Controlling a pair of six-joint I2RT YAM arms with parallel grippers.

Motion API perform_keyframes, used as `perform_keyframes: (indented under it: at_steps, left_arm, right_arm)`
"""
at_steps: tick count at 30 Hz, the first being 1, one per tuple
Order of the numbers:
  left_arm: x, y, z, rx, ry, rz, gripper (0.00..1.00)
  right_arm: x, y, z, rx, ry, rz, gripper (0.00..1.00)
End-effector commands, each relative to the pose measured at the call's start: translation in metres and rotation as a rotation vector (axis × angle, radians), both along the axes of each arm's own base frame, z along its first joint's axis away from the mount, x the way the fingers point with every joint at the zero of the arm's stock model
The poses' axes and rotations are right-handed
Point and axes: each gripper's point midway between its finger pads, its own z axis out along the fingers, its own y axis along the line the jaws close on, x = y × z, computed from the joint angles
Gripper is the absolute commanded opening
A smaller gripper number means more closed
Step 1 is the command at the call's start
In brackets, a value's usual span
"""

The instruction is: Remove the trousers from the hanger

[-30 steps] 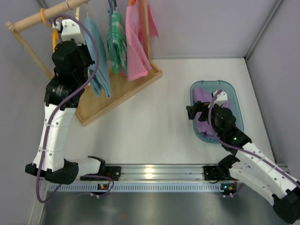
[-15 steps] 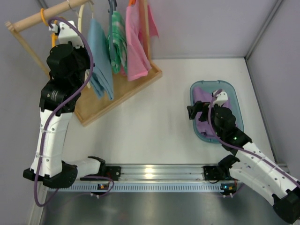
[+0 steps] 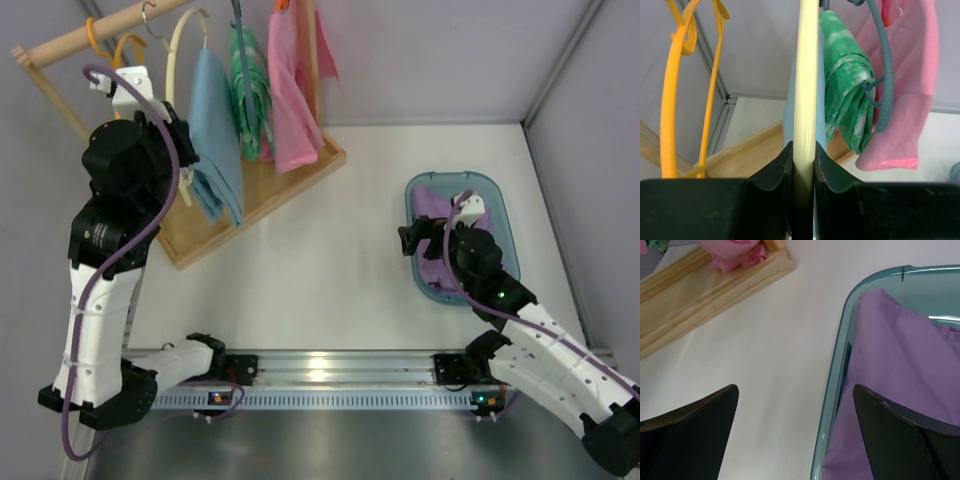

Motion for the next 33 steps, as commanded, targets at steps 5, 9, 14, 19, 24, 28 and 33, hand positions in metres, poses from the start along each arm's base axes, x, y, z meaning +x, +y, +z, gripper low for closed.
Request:
perform_keyframes:
  at_steps: [5, 9, 14, 19, 24, 28, 33]
  left_arm:
    - [-0.052, -0.013, 0.079, -0.197, -0.282, -0.158, 0.00]
    - [-0.062, -0.012, 0.062, -0.206, -0.262, -0.169, 0.00]
    - [-0.089, -0.015, 0.063, -0.217, -0.258, -0.236, 0.00]
    - [-0.108, -0.025, 0.049, -0.243, -0.229, -0.319, 0.00]
    - [-0.130, -0.026, 0.027, -0.269, -0.187, -0.358, 0.00]
    - [-0.155, -0.033, 0.018, -0.281, -0.194, -0.443, 0.00]
    - [-0.183, -0.041, 0.012, -0.321, -0.201, -0.518, 0.00]
  right_arm:
    - [-0.004, 0.005, 0.040, 0.072, -0.095, 0.026, 0.99]
    - [-0.009, 0.015, 0.046, 0.097, -0.110, 0.084, 0.99]
    - [-0.011, 0.029, 0.053, 0.121, -0.115, 0.156, 0.99]
    - [-0.015, 0.041, 0.071, 0.160, -0.136, 0.219, 0.99]
    - [-0.029, 0.068, 0.112, 0.224, -0.210, 0.377, 0.99]
    - [-0.041, 0.099, 0.138, 0.225, -0.263, 0.485, 0.99]
    - [-0.037, 0.130, 0.141, 0.115, -0.258, 0.484, 1.00]
